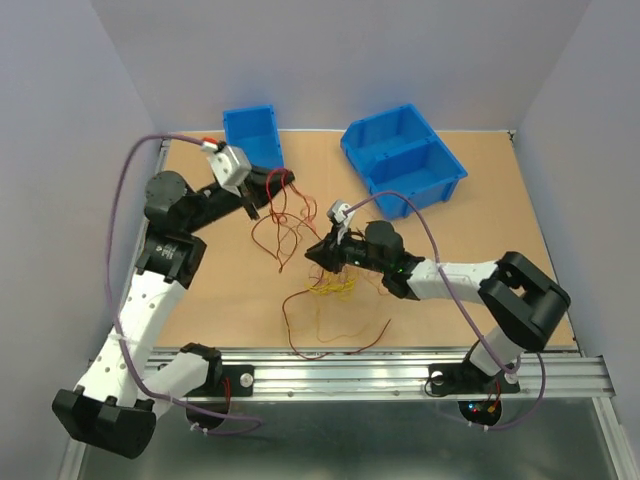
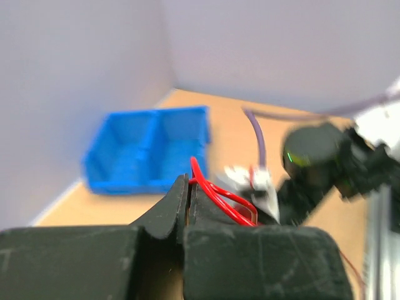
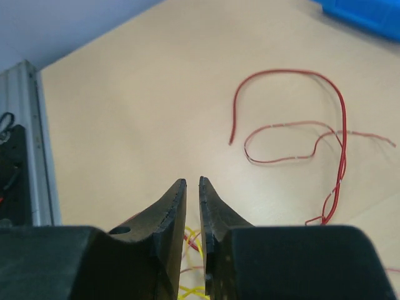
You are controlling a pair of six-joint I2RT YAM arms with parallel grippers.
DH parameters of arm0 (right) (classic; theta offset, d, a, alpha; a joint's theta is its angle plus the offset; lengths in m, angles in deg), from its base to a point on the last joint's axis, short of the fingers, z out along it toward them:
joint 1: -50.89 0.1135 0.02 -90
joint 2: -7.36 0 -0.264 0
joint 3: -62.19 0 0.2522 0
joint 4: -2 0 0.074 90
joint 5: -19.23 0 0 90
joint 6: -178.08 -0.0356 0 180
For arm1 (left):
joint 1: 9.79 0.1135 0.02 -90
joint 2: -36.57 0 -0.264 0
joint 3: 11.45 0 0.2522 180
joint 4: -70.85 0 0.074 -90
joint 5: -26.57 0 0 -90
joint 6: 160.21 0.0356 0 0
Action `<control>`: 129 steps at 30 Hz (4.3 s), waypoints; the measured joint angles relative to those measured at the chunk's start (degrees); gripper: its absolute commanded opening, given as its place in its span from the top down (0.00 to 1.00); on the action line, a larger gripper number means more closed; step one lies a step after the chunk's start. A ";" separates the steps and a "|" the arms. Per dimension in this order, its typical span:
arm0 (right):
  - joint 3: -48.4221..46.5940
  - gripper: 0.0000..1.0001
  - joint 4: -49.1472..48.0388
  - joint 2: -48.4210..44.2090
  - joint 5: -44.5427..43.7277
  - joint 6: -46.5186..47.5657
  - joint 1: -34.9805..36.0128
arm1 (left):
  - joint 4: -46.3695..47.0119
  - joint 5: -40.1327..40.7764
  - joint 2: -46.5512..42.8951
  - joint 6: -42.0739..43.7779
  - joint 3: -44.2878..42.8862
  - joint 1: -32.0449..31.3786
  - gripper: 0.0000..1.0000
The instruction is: Untangle the cables
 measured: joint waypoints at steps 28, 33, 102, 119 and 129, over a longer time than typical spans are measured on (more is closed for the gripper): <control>7.19 0.61 -11.98 -6.19 -17.29 -0.26 0.00 | -9.33 50.56 52.68 17.55 -49.20 2.78 1.00; 4.61 0.61 -12.04 -8.37 -29.09 2.45 -0.02 | -9.51 52.33 58.73 15.96 -49.75 5.29 1.00; -15.61 0.41 49.00 -5.42 -24.98 10.93 -0.35 | -8.57 45.77 22.38 16.96 -1.42 -9.68 0.14; -18.95 0.99 54.53 3.85 -20.26 16.72 -0.33 | -2.97 43.39 36.46 18.21 2.16 -9.64 0.16; -16.59 0.99 57.61 -9.90 -37.42 6.56 -0.33 | -5.73 43.63 39.63 23.50 1.07 -10.67 0.16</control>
